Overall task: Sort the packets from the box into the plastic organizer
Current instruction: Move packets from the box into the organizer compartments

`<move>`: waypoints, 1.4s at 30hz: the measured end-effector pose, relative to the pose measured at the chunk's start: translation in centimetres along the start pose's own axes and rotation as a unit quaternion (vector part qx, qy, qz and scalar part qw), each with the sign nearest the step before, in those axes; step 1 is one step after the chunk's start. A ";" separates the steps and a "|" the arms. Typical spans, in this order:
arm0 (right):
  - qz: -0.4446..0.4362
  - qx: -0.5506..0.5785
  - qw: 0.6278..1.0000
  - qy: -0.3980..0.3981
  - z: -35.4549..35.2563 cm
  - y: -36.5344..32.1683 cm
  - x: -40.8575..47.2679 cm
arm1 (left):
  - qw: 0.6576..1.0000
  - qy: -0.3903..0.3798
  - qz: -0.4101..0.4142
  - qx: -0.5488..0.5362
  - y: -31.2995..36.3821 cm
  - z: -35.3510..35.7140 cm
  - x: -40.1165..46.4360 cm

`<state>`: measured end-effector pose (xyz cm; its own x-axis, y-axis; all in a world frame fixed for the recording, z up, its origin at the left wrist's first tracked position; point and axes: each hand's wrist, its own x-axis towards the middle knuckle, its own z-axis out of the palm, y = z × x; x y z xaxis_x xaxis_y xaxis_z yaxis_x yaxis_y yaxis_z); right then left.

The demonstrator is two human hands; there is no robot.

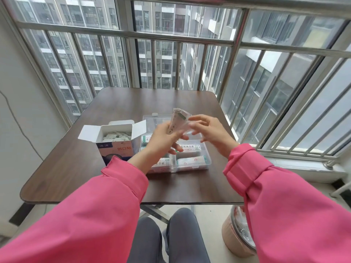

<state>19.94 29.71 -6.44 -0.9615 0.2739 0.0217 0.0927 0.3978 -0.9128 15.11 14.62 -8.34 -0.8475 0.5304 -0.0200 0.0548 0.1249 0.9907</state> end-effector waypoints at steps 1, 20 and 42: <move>0.005 0.057 0.998 -0.015 -0.1 -0.3 -0.2 | 0.999 -0.025 -0.003 -0.027 0.2 0.0 -0.3; 0.044 0.053 0.997 0.041 -1.1 1.9 2.6 | 0.985 0.151 -0.006 0.088 -1.2 -0.5 2.0; 0.014 -0.375 0.916 -0.138 2.7 2.1 5.7 | 0.972 0.143 -0.035 0.185 -1.9 -0.3 2.6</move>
<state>13.96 29.70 -9.34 -0.9750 0.1024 -0.1972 0.1709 0.9127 -0.3711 12.64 15.49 -10.20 -0.9651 0.2619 0.0062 0.1342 0.4736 0.8704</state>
